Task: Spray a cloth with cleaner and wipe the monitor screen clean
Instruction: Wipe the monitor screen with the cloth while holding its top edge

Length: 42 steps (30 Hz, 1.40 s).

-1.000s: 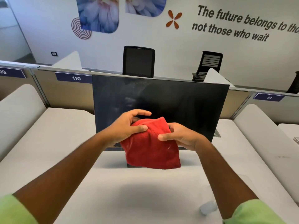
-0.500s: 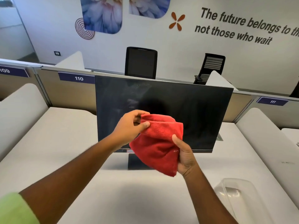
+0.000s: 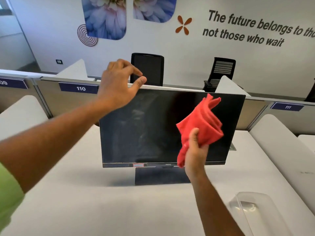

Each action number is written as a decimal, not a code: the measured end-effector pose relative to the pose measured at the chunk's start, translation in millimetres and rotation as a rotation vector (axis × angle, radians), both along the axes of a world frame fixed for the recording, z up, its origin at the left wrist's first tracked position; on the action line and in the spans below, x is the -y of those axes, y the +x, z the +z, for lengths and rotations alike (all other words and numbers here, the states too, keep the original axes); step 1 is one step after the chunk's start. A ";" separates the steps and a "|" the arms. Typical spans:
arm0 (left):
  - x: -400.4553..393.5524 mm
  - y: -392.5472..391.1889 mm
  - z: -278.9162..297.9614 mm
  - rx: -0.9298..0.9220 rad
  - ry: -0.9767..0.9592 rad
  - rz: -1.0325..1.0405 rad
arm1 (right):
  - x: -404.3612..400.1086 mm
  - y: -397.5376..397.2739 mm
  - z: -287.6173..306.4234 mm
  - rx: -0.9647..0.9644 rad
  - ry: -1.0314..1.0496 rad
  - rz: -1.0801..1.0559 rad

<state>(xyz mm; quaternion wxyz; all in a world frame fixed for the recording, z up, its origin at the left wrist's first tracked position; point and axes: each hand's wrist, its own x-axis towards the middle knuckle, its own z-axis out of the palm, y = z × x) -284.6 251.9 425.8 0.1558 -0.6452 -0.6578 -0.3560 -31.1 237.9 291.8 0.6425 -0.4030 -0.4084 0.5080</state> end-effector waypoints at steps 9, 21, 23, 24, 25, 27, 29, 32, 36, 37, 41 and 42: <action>-29.1 -43.1 -29.3 -0.209 -0.286 0.071 | -55.8 -36.0 -57.8 1.387 0.643 -0.369; -43.6 -56.6 -48.2 -0.185 -0.164 0.109 | -102.6 -76.5 -21.1 1.234 0.592 -0.547; -43.8 -60.5 -49.8 -0.193 -0.171 0.122 | -95.6 -92.3 -18.3 1.287 0.677 -0.504; -44.3 -62.4 -49.8 -0.203 -0.179 0.126 | -91.8 -100.7 -18.1 1.317 0.721 -0.476; -44.6 -63.8 -49.3 -0.205 -0.192 0.125 | -87.8 -108.3 -19.0 1.337 0.757 -0.447; -44.9 -66.4 -48.5 -0.191 -0.217 0.114 | -80.8 -120.3 -23.3 1.353 0.813 -0.396; -44.8 -69.6 -48.2 -0.179 -0.231 0.096 | -76.9 -122.2 -30.2 1.368 0.856 -0.343; -45.5 -71.0 -48.3 -0.169 -0.242 0.080 | -75.2 -104.8 -43.4 1.416 0.938 -0.262; -46.7 -64.4 -45.5 -0.195 -0.225 0.077 | -75.3 -64.6 -67.4 1.449 0.958 -0.278; -46.7 -61.9 -44.9 -0.196 -0.222 0.071 | -76.4 -53.4 -73.1 1.442 0.921 -0.305; -46.1 -55.3 -42.7 -0.223 -0.218 0.072 | -89.2 -11.1 -83.3 1.372 0.667 -0.423; -45.8 -55.0 -42.7 -0.227 -0.219 0.078 | -95.0 -2.1 -80.2 1.337 0.574 -0.456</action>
